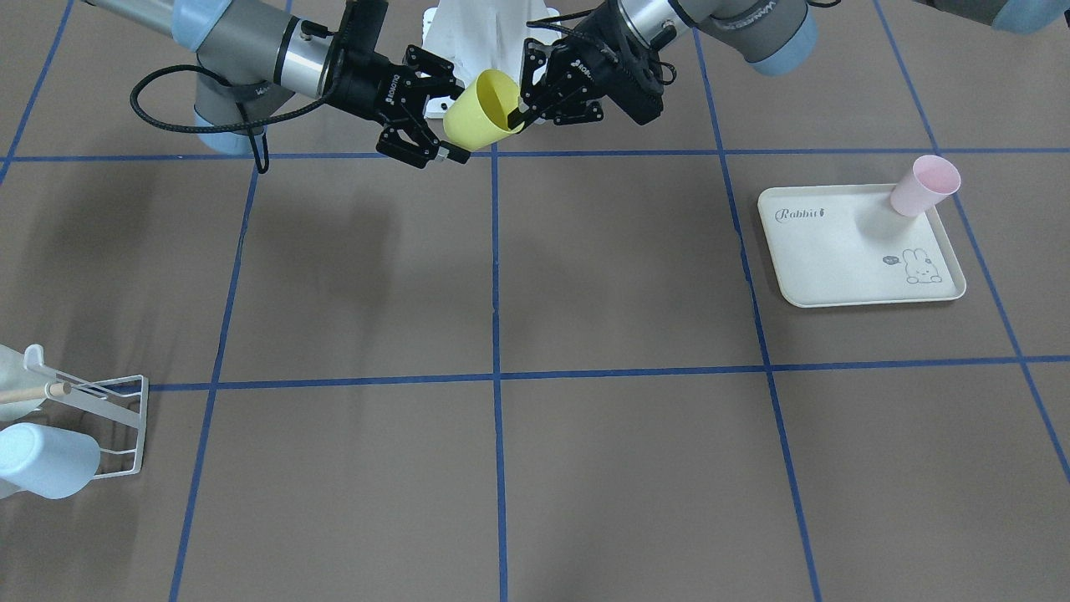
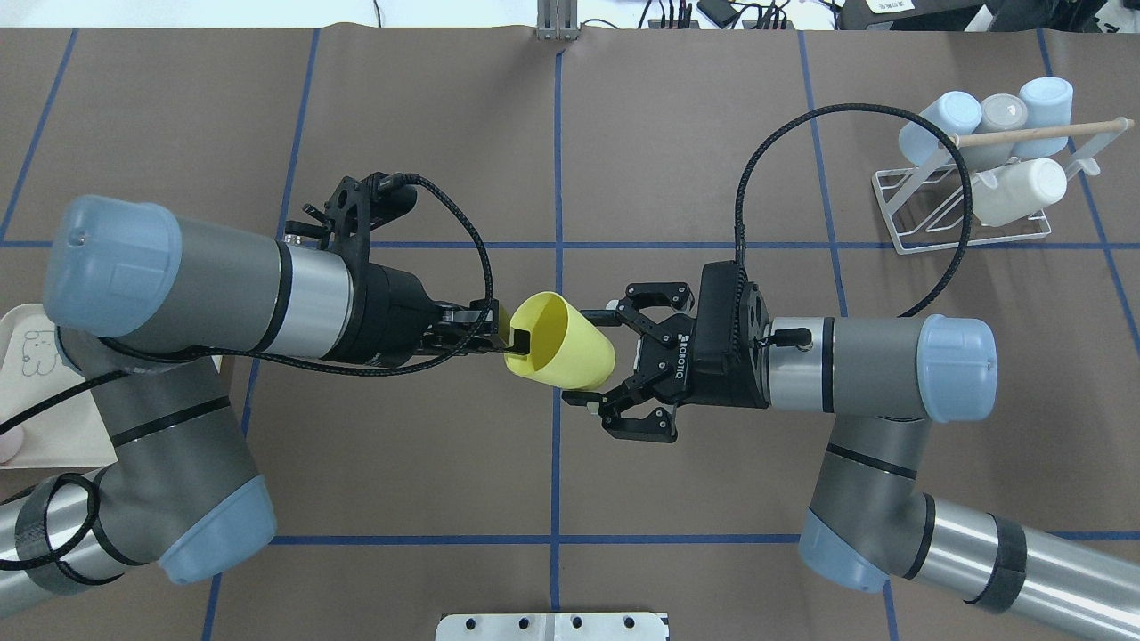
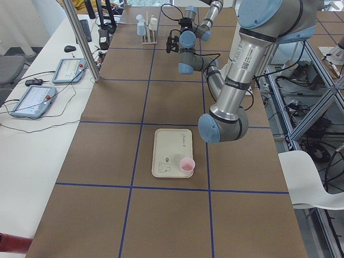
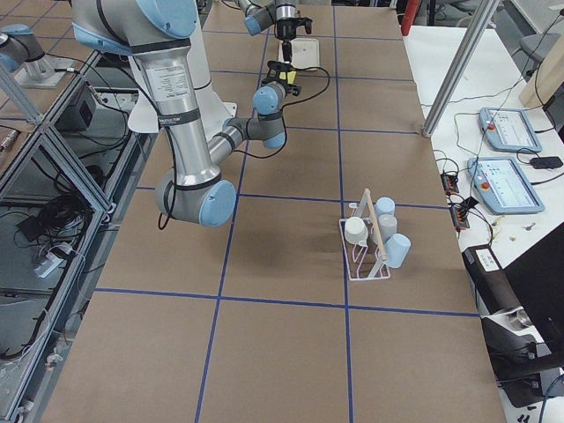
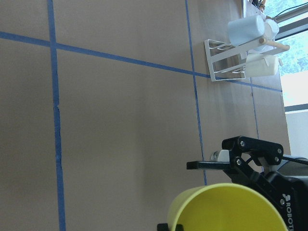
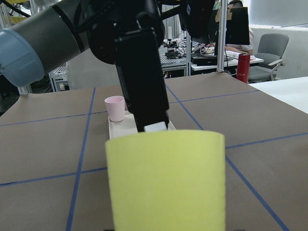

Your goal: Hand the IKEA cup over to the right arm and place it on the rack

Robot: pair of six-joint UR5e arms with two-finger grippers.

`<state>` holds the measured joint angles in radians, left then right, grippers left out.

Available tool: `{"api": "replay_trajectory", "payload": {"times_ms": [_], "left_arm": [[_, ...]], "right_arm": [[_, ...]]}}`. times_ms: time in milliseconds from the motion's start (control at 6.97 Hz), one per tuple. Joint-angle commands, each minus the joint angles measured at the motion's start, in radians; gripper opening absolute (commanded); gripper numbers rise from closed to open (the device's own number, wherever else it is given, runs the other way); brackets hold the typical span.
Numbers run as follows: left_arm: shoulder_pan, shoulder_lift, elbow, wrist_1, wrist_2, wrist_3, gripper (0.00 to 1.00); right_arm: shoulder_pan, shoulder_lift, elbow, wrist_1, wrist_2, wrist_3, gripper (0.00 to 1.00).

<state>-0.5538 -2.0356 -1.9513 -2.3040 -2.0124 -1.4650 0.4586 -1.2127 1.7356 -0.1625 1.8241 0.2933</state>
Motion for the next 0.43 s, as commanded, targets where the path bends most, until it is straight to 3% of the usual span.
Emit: {"api": "replay_trajectory", "payload": {"times_ms": [0,143,287], "left_arm": [[0.000,0.000,0.000,-0.002,0.000,0.000,0.00],[0.000,0.000,0.000,0.000,0.000,0.000,0.00],[0.000,0.000,0.000,-0.002,0.000,0.002,0.00]], "right_arm": [[0.000,-0.001,0.001,0.000,0.001,0.000,0.78],[0.000,-0.001,0.001,0.000,0.001,0.000,0.78],[0.000,-0.001,0.001,0.000,0.001,0.000,0.69]]}}
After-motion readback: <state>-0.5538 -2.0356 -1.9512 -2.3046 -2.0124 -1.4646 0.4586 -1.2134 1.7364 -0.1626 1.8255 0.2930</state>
